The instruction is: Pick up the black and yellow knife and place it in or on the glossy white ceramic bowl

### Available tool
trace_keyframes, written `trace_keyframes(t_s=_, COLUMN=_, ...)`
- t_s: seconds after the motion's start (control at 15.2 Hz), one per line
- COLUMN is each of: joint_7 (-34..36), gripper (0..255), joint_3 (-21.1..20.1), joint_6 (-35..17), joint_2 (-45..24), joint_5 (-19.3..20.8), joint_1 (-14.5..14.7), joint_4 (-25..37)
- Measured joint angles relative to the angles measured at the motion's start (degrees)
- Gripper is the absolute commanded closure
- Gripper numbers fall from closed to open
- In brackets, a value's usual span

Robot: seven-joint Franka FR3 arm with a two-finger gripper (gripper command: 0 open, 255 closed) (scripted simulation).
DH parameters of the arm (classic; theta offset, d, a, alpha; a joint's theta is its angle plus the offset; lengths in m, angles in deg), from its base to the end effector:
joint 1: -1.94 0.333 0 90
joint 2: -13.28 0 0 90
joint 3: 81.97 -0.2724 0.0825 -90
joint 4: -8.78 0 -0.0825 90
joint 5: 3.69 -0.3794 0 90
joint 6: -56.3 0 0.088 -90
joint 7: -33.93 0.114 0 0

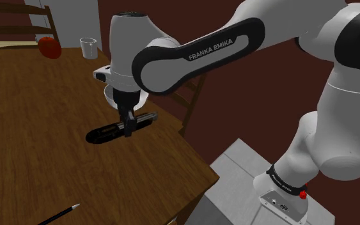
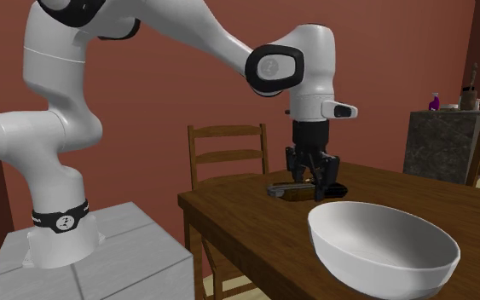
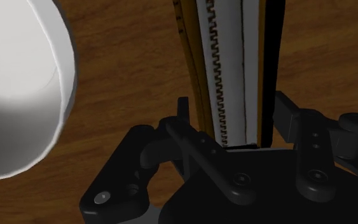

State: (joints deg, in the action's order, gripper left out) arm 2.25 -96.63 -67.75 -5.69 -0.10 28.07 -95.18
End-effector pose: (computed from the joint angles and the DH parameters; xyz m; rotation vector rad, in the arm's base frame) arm 0.4761 0.3975 0.3206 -2.4896 -1.8625 -0.0446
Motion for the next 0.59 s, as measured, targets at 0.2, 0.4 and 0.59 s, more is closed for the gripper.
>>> trace_keyframes(t_s=0.2, joint_7=-0.02, gripper=255, joint_3=-0.13, joint_6=1.96, joint_2=0.78, joint_5=-0.24, joint_1=0.01, joint_4=1.20)
trace_keyframes(t_s=0.4, joint_7=-0.31, gripper=255, joint_3=-0.22, joint_6=4.14, joint_2=1.83, joint_5=-0.59, joint_1=-0.16, joint_4=2.36)
trace_keyframes(t_s=0.59, joint_7=-0.35, gripper=255, joint_3=-0.31, joint_6=6.19, joint_2=2.44, joint_5=-0.78, joint_1=-0.15, joint_4=3.82)
